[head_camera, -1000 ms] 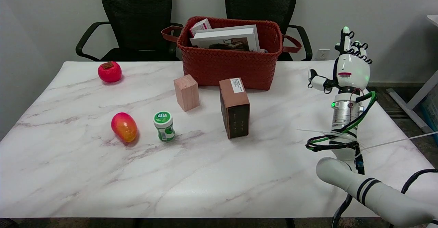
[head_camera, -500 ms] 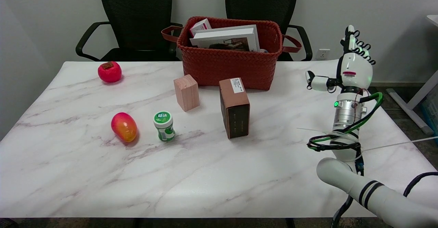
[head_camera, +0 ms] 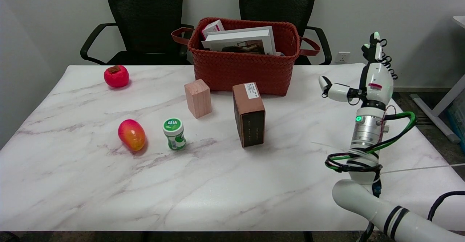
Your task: Pick up the brown paper box.
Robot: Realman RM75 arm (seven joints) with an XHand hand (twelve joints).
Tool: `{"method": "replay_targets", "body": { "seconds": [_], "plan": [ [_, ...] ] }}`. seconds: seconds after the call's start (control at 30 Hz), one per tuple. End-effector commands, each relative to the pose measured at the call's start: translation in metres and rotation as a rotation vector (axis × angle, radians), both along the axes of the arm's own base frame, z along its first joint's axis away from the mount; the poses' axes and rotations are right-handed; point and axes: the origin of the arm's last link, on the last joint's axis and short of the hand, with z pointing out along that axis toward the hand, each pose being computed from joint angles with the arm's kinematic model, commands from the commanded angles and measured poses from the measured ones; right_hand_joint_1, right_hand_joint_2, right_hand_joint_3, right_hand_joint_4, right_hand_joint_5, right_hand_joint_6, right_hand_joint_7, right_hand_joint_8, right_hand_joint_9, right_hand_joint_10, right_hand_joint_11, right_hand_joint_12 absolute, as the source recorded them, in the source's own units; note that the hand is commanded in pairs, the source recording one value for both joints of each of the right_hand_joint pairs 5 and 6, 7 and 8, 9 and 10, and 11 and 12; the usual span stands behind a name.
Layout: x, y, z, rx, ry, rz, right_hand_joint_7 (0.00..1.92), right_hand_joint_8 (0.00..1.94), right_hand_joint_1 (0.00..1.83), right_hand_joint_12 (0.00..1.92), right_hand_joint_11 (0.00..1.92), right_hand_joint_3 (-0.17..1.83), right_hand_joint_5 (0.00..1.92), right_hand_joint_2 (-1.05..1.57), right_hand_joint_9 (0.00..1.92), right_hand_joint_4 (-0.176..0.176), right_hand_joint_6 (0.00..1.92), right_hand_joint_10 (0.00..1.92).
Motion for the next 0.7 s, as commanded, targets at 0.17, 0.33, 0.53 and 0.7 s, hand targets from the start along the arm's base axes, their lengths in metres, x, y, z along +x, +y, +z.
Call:
{"method": "replay_targets", "body": {
  "seconds": [0.17, 0.33, 0.53, 0.7],
  "plan": [
    [0.005, 0.042, -0.086, 0.171, -0.321, 0.193, 0.42, 0.42, 1.03, 0.32, 0.32, 0.71, 0.10, 0.36, 0.44, 0.000, 0.10, 0.44],
    [0.003, 0.053, -0.107, 0.202, -0.353, 0.210, 0.42, 0.42, 1.01, 0.32, 0.32, 0.68, 0.09, 0.39, 0.46, 0.000, 0.09, 0.46],
    [-0.003, 0.058, -0.127, 0.228, -0.388, 0.205, 0.43, 0.43, 0.99, 0.31, 0.31, 0.64, 0.10, 0.42, 0.46, 0.000, 0.10, 0.46],
    [-0.006, 0.066, -0.142, 0.255, -0.426, 0.190, 0.43, 0.43, 0.98, 0.30, 0.30, 0.62, 0.09, 0.43, 0.46, 0.000, 0.09, 0.46]
  ]
}}
